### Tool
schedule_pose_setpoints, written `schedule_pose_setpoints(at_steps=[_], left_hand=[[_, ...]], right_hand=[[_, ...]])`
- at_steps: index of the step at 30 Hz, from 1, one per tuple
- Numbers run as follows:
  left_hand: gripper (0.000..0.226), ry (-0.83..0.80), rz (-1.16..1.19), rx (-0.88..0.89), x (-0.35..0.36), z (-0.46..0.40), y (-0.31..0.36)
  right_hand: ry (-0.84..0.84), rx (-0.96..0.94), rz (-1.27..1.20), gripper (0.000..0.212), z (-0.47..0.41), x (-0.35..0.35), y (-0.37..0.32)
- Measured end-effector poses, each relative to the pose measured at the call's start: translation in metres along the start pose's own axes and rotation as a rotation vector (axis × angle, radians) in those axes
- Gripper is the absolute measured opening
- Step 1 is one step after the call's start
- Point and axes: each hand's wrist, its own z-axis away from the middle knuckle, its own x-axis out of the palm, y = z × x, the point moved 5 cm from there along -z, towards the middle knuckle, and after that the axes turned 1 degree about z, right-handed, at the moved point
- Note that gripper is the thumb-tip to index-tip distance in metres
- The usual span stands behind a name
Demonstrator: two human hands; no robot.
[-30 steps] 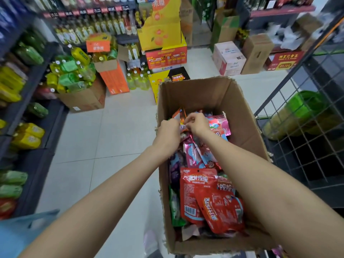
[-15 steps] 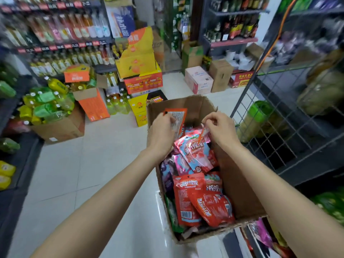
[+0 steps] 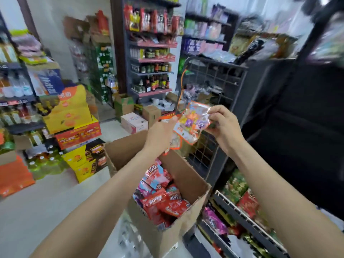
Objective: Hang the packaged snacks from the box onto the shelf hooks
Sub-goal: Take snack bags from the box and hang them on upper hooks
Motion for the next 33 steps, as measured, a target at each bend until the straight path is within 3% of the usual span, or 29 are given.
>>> schedule_pose_setpoints(at_steps=[5, 12, 18, 21, 24, 27, 30, 33], left_hand=[[0.048, -0.031, 0.248, -0.108, 0.034, 0.014, 0.073], [0.038, -0.201, 0.31, 0.056, 0.115, 0.057, 0.19], [0.024, -0.364, 0.574, 0.131, 0.195, 0.118, 0.273], [0.015, -0.32, 0.564, 0.281, 0.22, 0.146, 0.312], [0.018, -0.273, 0.356, 0.573, 0.237, 0.177, 0.354], [0.023, -0.276, 0.135, 0.809, 0.256, 0.212, 0.392], [0.024, -0.256, 0.034, 0.902, 0.27, 0.23, 0.418], [0.022, -0.216, 0.011, 0.915, 0.275, 0.23, 0.432]], right_hand=[[0.126, -0.114, -0.099, 0.028, 0.049, -0.067, -0.06], [0.303, -0.289, -0.072, 0.023, 0.126, -0.17, -0.153], [0.401, -0.374, 0.068, 0.02, 0.198, -0.255, -0.21], [0.506, -0.309, 0.264, 0.022, 0.232, -0.305, -0.224], [0.622, -0.164, 0.778, 0.058, 0.258, -0.349, -0.233], [0.609, -0.239, 1.097, 0.079, 0.265, -0.369, -0.249], [0.535, -0.33, 1.14, 0.059, 0.256, -0.38, -0.267], [0.431, -0.264, 1.145, 0.018, 0.246, -0.386, -0.28]])
